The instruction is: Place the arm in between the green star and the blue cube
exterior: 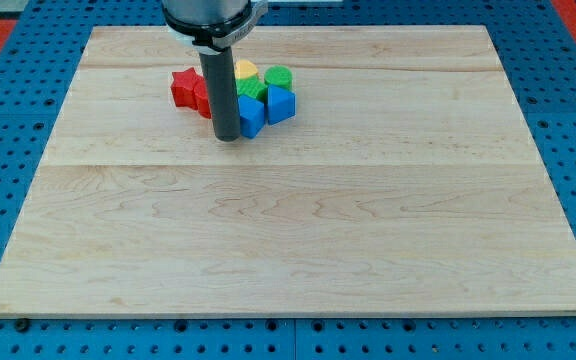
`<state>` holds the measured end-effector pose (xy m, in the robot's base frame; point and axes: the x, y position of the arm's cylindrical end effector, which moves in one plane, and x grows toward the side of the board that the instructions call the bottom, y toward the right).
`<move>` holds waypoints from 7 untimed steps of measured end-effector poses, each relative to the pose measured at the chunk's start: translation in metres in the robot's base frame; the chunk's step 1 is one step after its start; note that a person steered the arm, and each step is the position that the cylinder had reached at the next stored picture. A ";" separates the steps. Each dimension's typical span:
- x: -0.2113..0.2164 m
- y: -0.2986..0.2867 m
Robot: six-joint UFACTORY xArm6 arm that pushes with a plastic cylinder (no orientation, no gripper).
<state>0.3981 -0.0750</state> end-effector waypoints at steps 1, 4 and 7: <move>0.001 -0.012; -0.009 -0.006; -0.018 -0.017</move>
<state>0.3798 -0.0921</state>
